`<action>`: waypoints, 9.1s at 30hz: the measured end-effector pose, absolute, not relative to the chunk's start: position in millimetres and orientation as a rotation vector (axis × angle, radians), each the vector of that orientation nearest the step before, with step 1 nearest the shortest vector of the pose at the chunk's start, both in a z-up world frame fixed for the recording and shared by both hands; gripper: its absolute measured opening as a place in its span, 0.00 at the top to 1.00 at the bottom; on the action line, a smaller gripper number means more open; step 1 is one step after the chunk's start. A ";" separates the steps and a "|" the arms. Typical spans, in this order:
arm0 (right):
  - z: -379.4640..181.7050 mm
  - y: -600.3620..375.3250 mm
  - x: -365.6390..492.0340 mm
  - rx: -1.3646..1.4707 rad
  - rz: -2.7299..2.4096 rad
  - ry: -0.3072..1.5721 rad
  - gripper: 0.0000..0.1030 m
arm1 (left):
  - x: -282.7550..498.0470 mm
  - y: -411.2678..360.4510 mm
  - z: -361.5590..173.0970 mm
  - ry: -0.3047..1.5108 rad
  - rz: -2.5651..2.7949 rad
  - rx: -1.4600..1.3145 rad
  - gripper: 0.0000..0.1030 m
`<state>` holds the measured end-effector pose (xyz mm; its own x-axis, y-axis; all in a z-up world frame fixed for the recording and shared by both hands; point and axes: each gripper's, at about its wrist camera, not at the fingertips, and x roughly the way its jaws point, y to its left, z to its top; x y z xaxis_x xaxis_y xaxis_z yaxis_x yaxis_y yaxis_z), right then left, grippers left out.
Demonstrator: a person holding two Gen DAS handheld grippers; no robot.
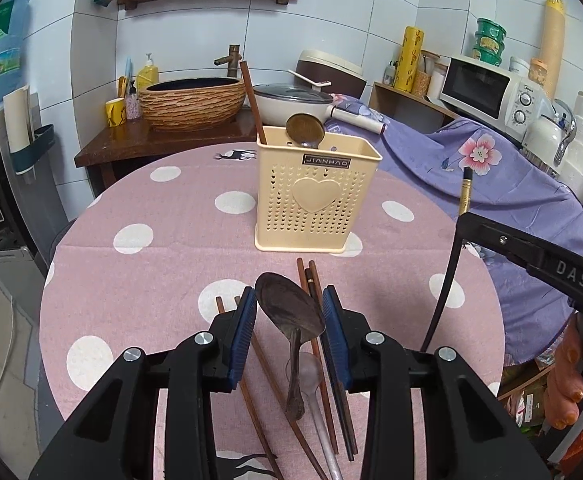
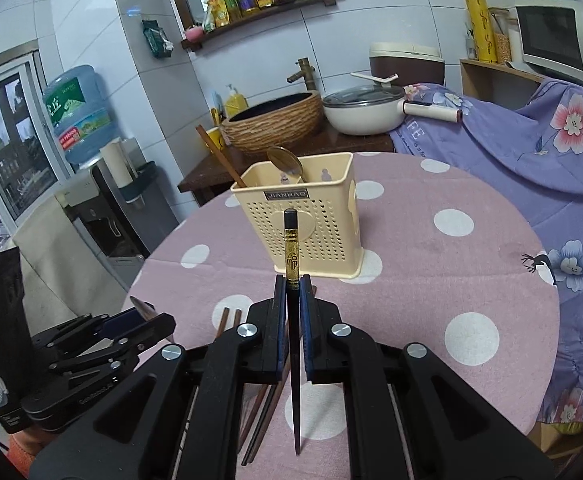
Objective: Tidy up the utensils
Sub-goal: 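Lift the black chopstick with the right tool while the left tool lifts the steel spoon, then lower the steel spoon and black chopstick into the cream holder and open both tools, then move both tools over the wooden chopsticks on the table and close on one each, then lift the wooden chopsticks with both tools and lower them into the holder, then open both tools to release the wooden chopsticks into the holder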
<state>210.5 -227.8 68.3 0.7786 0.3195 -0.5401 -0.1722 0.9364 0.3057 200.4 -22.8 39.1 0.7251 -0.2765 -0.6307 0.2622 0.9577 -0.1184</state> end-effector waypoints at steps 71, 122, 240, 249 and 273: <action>114.7 -230.8 358.3 0.201 0.186 0.529 0.92 | 365.5 -74.8 63.1 0.596 -0.275 -0.019 0.67; -67.4 -162.5 279.6 0.102 0.061 1.031 0.66 | 224.8 21.0 -65.4 0.909 -0.090 0.021 0.39; 235.6 -230.8 345.5 0.173 0.182 0.423 0.93 | 347.2 -52.3 217.8 0.413 -0.236 -0.105 0.94; 169.5 -228.6 356.4 0.188 0.166 0.488 0.93 | 357.6 -59.5 145.6 0.536 -0.222 -0.080 0.94; 131.8 -237.6 310.6 0.166 0.122 0.427 0.50 | 293.8 -40.3 114.0 0.511 -0.269 -0.077 0.27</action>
